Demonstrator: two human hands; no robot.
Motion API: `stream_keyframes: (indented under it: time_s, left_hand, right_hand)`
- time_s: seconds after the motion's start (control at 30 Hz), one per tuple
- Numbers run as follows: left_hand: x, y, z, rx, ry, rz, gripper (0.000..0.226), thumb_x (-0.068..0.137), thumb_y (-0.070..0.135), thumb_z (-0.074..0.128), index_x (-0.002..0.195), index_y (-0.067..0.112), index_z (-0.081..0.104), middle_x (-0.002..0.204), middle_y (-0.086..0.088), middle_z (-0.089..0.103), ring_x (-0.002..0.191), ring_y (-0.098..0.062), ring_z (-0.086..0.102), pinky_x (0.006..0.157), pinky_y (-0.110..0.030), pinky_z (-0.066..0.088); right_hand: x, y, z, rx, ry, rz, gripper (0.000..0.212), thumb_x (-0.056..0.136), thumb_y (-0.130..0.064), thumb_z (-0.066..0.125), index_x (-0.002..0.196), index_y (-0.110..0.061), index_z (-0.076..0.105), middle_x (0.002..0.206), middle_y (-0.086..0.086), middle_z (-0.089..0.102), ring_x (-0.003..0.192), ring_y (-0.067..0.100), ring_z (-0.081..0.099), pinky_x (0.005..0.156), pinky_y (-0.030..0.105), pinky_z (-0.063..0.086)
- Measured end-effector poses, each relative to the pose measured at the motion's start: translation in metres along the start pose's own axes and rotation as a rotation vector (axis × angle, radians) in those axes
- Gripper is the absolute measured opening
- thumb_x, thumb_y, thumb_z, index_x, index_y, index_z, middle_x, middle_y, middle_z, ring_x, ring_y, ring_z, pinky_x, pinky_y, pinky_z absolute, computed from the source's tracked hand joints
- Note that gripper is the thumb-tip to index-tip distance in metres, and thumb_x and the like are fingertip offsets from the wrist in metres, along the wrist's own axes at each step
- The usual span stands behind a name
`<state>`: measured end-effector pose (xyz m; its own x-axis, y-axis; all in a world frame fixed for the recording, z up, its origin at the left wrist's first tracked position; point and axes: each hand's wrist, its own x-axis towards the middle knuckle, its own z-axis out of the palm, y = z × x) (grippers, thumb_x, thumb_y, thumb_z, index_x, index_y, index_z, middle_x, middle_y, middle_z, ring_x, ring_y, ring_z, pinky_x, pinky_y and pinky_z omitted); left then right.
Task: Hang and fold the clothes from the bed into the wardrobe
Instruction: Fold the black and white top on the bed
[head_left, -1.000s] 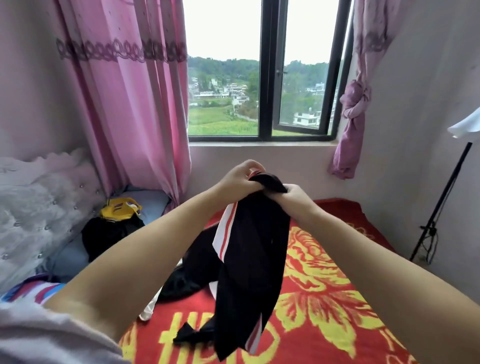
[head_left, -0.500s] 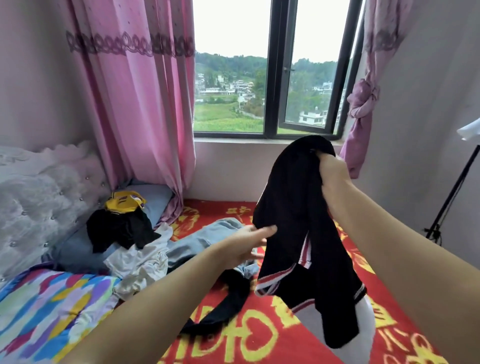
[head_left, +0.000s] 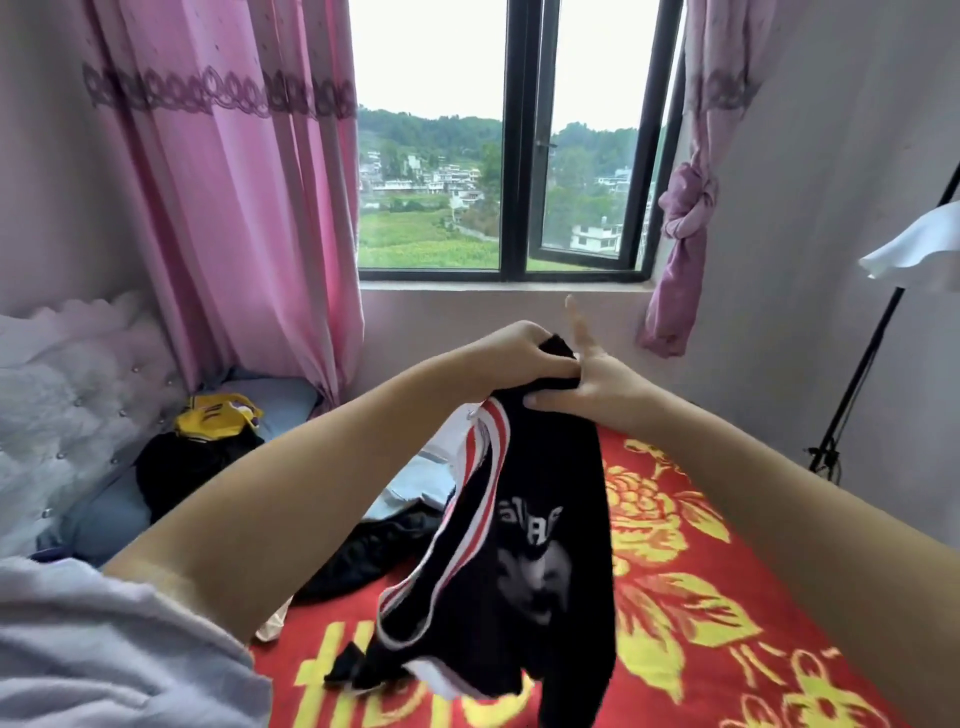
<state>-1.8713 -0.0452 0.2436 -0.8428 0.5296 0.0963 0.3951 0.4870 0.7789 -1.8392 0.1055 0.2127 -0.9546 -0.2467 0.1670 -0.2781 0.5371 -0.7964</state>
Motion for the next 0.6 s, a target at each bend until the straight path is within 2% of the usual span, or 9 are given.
stream_keyframes:
  time_s: [0.07,0.1,0.17,0.23,0.3,0.4,0.5,0.57,0.6]
  left_hand:
    - [0.000,-0.003,0.000,-0.054,0.044,0.057,0.016,0.083,0.027,0.069,0.071,0.017,0.067,0.064,0.003,0.062,0.058,-0.009,0.056,0.056,-0.023,0.045]
    - [-0.002,-0.009,-0.002,-0.154,0.099,0.076,0.014,0.084,0.027,0.070,0.075,0.016,0.066,0.067,0.003,0.062,0.061,-0.009,0.056,0.059,-0.023,0.045]
    - [-0.013,-0.028,-0.005,-0.320,0.136,0.058,0.021,0.085,0.031,0.071,0.090,0.013,0.062,0.079,-0.001,0.063,0.070,-0.011,0.057,0.065,-0.026,0.044]
    - [-0.025,-0.056,0.003,-0.305,0.050,-0.042,0.032,0.085,0.035,0.070,0.108,0.015,0.058,0.097,-0.003,0.064,0.081,-0.010,0.061,0.066,-0.024,0.046]
    - [-0.035,-0.081,0.021,-0.227,-0.007,-0.089,0.031,0.088,0.032,0.067,0.116,0.021,0.059,0.108,0.001,0.065,0.093,-0.008,0.062,0.071,-0.019,0.050]
    - [-0.038,-0.092,0.032,-0.305,0.229,-0.074,0.017,0.094,0.018,0.057,0.107,0.013,0.067,0.107,-0.004,0.070,0.102,-0.020,0.065,0.092,-0.032,0.051]
    - [-0.038,-0.084,0.023,-0.446,0.289,0.009,0.020,0.096,0.011,0.050,0.091,0.018,0.069,0.092,-0.001,0.072,0.088,-0.018,0.068,0.083,-0.025,0.055]
    - [-0.040,-0.079,0.015,-0.449,0.211,0.078,0.021,0.095,0.010,0.053,0.088,0.021,0.069,0.083,0.004,0.071,0.080,-0.013,0.067,0.075,-0.022,0.055]
    - [-0.041,-0.079,0.012,-0.416,0.168,0.089,0.020,0.094,0.010,0.055,0.087,0.022,0.070,0.081,0.004,0.070,0.078,-0.012,0.067,0.073,-0.022,0.055]
  right_hand:
    - [0.003,0.000,0.009,0.147,0.111,-0.030,0.062,0.082,-0.010,0.073,0.137,-0.017,0.045,0.105,0.005,0.068,0.095,0.018,0.067,0.080,0.029,0.055]
    - [0.004,0.001,0.011,0.175,0.174,-0.018,0.035,0.084,-0.006,0.068,0.118,-0.009,0.061,0.097,0.009,0.070,0.088,0.020,0.067,0.079,0.033,0.054]
    - [0.006,0.006,0.013,0.270,0.270,0.033,0.012,0.087,-0.003,0.062,0.096,-0.005,0.068,0.088,0.010,0.071,0.078,0.019,0.068,0.074,0.034,0.055]
    - [0.010,0.004,0.010,0.339,0.330,0.031,0.010,0.088,-0.004,0.060,0.088,-0.010,0.068,0.076,0.002,0.073,0.070,0.015,0.069,0.061,0.026,0.056]
    - [0.014,-0.003,0.007,0.383,0.319,0.027,0.010,0.088,-0.008,0.061,0.085,-0.015,0.068,0.074,-0.001,0.074,0.070,0.016,0.071,0.061,0.026,0.057]
    - [0.018,-0.009,0.010,0.318,0.279,0.008,0.009,0.087,-0.014,0.064,0.088,-0.020,0.071,0.085,0.002,0.075,0.079,0.017,0.072,0.073,0.031,0.059]
    - [0.017,-0.008,0.004,-0.119,0.265,-0.012,0.013,0.085,-0.023,0.065,0.095,-0.018,0.072,0.100,-0.002,0.069,0.092,0.015,0.066,0.086,0.029,0.051]
    - [0.012,-0.005,0.000,-0.450,0.204,-0.051,0.021,0.086,-0.026,0.066,0.103,-0.014,0.071,0.113,-0.004,0.053,0.105,0.011,0.051,0.094,0.023,0.038]
    - [0.009,-0.004,0.000,-0.475,0.142,-0.068,0.021,0.087,-0.025,0.066,0.104,-0.012,0.071,0.113,-0.003,0.053,0.103,0.009,0.049,0.093,0.021,0.036]
